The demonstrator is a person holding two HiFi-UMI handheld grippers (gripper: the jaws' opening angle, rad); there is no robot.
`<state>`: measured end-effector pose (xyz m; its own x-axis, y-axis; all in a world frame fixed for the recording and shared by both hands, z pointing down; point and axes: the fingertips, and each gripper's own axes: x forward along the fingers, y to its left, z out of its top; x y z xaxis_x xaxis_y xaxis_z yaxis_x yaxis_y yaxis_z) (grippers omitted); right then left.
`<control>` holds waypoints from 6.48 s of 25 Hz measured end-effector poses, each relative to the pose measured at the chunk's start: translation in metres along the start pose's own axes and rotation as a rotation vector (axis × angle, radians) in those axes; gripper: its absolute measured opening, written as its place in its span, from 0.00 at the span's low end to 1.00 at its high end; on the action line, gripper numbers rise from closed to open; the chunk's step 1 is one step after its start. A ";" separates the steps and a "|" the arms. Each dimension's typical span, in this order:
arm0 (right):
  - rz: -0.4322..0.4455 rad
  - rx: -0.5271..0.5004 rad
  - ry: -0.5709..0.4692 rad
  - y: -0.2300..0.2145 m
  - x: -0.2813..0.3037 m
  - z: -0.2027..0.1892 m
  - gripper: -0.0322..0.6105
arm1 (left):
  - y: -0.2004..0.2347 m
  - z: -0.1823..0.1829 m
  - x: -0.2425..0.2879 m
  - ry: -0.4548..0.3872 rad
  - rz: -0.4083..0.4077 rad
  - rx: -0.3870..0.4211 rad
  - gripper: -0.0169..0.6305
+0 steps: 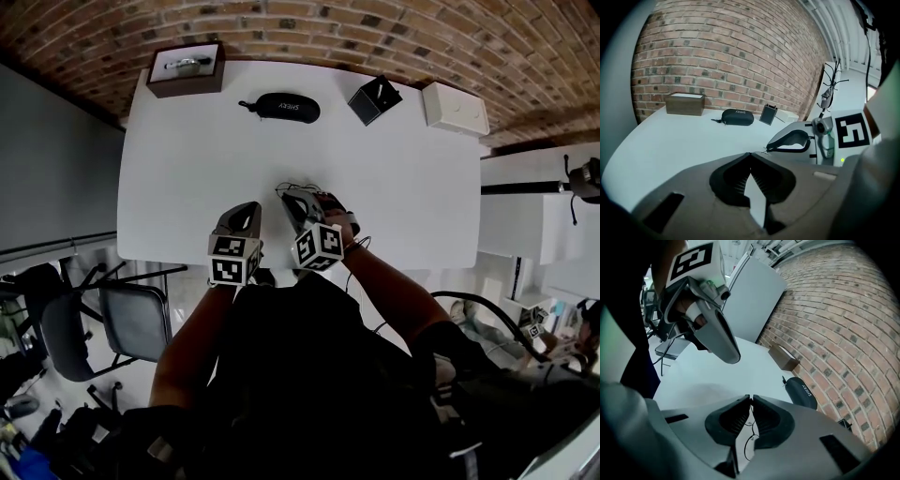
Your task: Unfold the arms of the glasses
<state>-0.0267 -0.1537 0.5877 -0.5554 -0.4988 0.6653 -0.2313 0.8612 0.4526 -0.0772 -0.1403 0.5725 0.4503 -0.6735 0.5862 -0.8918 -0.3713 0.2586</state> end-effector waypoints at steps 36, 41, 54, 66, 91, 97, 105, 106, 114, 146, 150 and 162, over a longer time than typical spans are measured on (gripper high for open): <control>-0.054 0.333 -0.109 -0.015 -0.025 0.001 0.09 | -0.012 -0.048 0.075 0.205 -0.126 0.043 0.04; -0.090 0.493 -0.156 -0.030 -0.038 -0.002 0.09 | -0.010 -0.051 0.075 0.219 -0.116 0.052 0.04; -0.153 0.720 -0.241 -0.054 -0.065 -0.024 0.09 | -0.047 -0.030 0.075 0.227 -0.213 0.279 0.04; -0.189 0.817 -0.276 -0.064 -0.079 -0.035 0.09 | -0.107 -0.035 0.110 0.363 -0.410 0.720 0.08; -0.252 0.941 -0.293 -0.070 -0.103 -0.057 0.08 | -0.117 -0.030 0.126 0.353 -0.470 0.792 0.05; -0.280 0.983 -0.282 -0.072 -0.109 -0.066 0.08 | -0.101 -0.017 0.112 0.259 -0.446 0.766 0.05; -0.289 1.024 -0.241 -0.068 -0.106 -0.080 0.08 | -0.089 -0.003 0.085 0.159 -0.454 0.787 0.05; -0.288 1.025 -0.229 -0.067 -0.105 -0.083 0.08 | -0.088 -0.002 0.082 0.156 -0.455 0.802 0.05; -0.249 1.052 -0.131 -0.047 -0.091 -0.100 0.08 | -0.087 -0.012 0.060 0.178 -0.504 0.974 0.05; -0.038 0.843 0.110 0.008 -0.037 -0.102 0.09 | -0.075 -0.077 0.048 0.325 -0.530 1.595 0.05; -0.012 0.819 0.123 0.001 -0.024 -0.097 0.08 | -0.073 -0.083 0.046 0.350 -0.560 1.635 0.05; -0.073 0.904 0.174 -0.007 -0.023 -0.106 0.08 | -0.057 -0.092 0.039 0.414 -0.529 1.752 0.05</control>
<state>0.0726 -0.1589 0.6321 -0.4041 -0.4994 0.7664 -0.8373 0.5392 -0.0901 -0.0124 -0.0867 0.6508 0.3522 -0.2077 0.9126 0.4887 -0.7907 -0.3686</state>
